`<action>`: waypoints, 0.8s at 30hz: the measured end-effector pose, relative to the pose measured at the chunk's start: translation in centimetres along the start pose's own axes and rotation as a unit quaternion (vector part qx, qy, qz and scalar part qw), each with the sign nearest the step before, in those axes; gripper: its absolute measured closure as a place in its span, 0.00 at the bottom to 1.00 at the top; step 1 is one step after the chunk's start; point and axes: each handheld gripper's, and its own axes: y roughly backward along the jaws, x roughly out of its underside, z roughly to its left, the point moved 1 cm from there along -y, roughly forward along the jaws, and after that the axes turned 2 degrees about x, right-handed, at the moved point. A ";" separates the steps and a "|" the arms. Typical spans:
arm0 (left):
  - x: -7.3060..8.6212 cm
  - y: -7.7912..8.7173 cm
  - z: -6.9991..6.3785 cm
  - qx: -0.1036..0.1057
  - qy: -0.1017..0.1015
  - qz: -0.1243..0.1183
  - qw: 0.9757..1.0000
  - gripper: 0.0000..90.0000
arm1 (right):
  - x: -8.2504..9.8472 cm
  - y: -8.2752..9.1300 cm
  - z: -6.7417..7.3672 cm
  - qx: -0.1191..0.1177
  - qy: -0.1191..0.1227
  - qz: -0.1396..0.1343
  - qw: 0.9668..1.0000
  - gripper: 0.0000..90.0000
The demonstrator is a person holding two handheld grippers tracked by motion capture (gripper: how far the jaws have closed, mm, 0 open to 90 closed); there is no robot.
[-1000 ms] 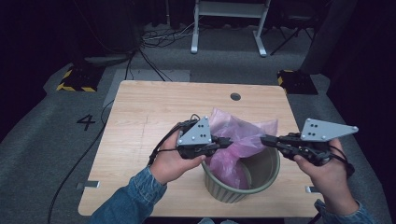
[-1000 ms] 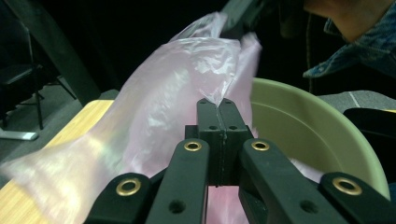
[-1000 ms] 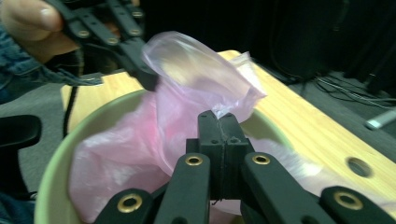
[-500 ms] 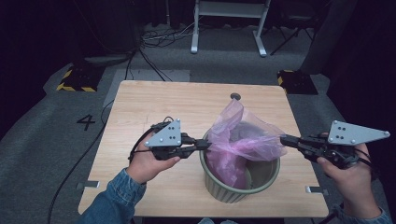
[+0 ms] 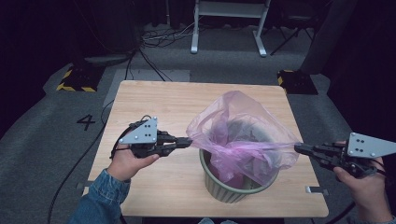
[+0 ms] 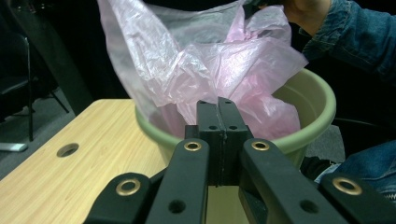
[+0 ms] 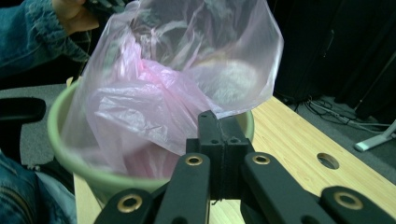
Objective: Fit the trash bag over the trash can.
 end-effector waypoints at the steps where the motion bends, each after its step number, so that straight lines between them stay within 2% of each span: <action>1: 0.1 0.2 0.1 0.000 0.002 0.002 1.000 1.00 | 0.4 0.2 -0.1 -0.002 0.001 -0.002 1.000 1.00; 10: 1.5 2.0 0.5 -0.009 0.020 0.006 1.000 1.00 | 3.5 2.0 -1.2 0.019 -0.028 0.013 0.999 1.00; 17: 2.3 3.8 -0.5 -0.003 0.026 0.008 1.000 1.00 | 4.8 3.6 -0.7 0.026 -0.043 0.034 0.998 1.00; 20: 2.8 4.0 -0.9 0.000 0.025 0.012 1.000 1.00 | 5.3 4.1 -0.1 0.022 -0.049 0.040 0.998 1.00; 21: 2.9 3.9 -1.0 -0.002 0.026 0.011 1.000 0.98 | 5.4 4.2 0.1 0.018 -0.048 0.040 0.998 1.00; 23: 2.7 3.7 -1.3 -0.012 0.029 -0.006 0.999 0.79 | 5.2 4.2 0.6 0.013 -0.044 0.036 0.998 1.00; 24: 2.5 3.6 -1.4 -0.013 0.033 -0.013 0.999 0.70 | 5.0 4.2 0.8 0.010 -0.042 0.032 0.999 0.96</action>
